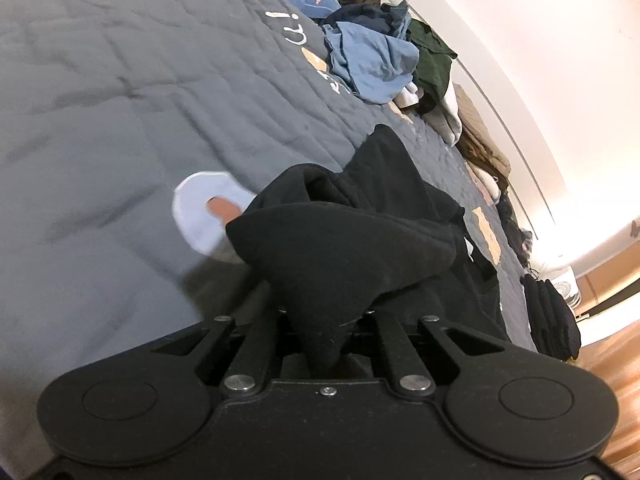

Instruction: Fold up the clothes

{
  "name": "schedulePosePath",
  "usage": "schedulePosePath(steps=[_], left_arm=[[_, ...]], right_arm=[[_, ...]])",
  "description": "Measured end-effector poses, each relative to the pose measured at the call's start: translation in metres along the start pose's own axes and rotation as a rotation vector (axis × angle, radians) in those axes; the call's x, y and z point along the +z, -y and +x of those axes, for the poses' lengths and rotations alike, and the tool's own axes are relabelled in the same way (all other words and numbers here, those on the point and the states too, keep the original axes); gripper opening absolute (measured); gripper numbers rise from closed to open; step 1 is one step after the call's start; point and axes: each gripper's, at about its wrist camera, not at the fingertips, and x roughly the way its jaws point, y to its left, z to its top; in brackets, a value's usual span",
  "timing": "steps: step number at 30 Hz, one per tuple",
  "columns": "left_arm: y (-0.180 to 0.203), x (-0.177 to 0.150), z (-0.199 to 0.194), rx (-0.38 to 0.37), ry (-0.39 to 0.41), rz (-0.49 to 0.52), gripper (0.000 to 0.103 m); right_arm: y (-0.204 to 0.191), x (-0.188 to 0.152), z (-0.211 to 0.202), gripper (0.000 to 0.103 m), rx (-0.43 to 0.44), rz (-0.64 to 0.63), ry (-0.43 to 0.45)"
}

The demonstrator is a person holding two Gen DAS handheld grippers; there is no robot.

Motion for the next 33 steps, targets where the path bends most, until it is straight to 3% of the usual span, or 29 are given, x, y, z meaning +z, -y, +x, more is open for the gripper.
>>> schedulePosePath(steps=[9, 13, 17, 24, 27, 33], left_arm=[[-0.016, -0.036, -0.060, 0.014, -0.010, 0.023, 0.007], [-0.023, -0.051, -0.080, 0.030, -0.045, 0.071, 0.007], [-0.022, -0.055, -0.089, 0.099, -0.078, 0.152, 0.021], [-0.002, -0.076, -0.132, 0.131, 0.070, 0.363, 0.034], [0.008, -0.084, -0.146, 0.117, 0.132, 0.424, 0.035], [0.031, -0.091, -0.156, 0.060, 0.222, 0.529, 0.039]], right_arm=[[0.024, -0.017, -0.052, 0.006, 0.002, 0.045, -0.017], [0.031, -0.025, -0.074, 0.006, -0.015, -0.004, -0.029], [0.028, -0.029, -0.081, 0.013, -0.089, -0.140, -0.067], [0.008, -0.043, -0.109, 0.033, -0.141, -0.319, -0.057], [0.008, -0.047, -0.121, 0.036, -0.105, -0.322, -0.074], [-0.009, -0.059, -0.140, 0.041, -0.084, -0.471, 0.009]])
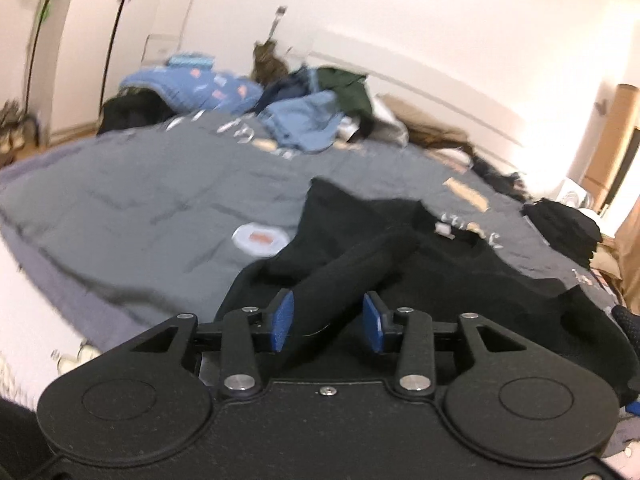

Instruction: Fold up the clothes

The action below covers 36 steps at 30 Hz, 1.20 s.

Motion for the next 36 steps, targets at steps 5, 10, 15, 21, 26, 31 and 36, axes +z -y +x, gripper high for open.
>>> schedulePosePath(steps=[5, 10, 15, 21, 26, 31, 36], left_arm=[[0.019, -0.004, 0.002, -0.034, 0.007, 0.097, 0.039], [0.027, -0.007, 0.005, -0.055, 0.013, 0.145, 0.044], [0.030, -0.004, 0.011, -0.072, 0.017, 0.161, 0.046], [0.045, 0.004, 0.021, -0.100, 0.056, 0.317, 0.046], [0.047, 0.002, 0.032, -0.082, 0.065, 0.344, 0.046], [0.047, 0.001, 0.037, -0.083, 0.054, 0.306, 0.046], [0.047, -0.002, 0.035, -0.097, 0.042, 0.307, 0.049]], right_arm=[[-0.029, -0.004, 0.004, 0.044, -0.019, -0.221, 0.053], [-0.038, -0.003, -0.004, 0.045, -0.064, -0.262, 0.061], [-0.045, 0.004, -0.026, 0.047, -0.083, -0.306, 0.181], [-0.051, 0.002, -0.005, 0.055, 0.048, -0.365, 0.079], [-0.069, 0.000, 0.011, 0.057, 0.056, -0.472, 0.050], [-0.085, 0.009, 0.019, 0.061, 0.052, -0.578, 0.060], [-0.087, 0.029, 0.036, 0.064, 0.001, -0.653, 0.080]])
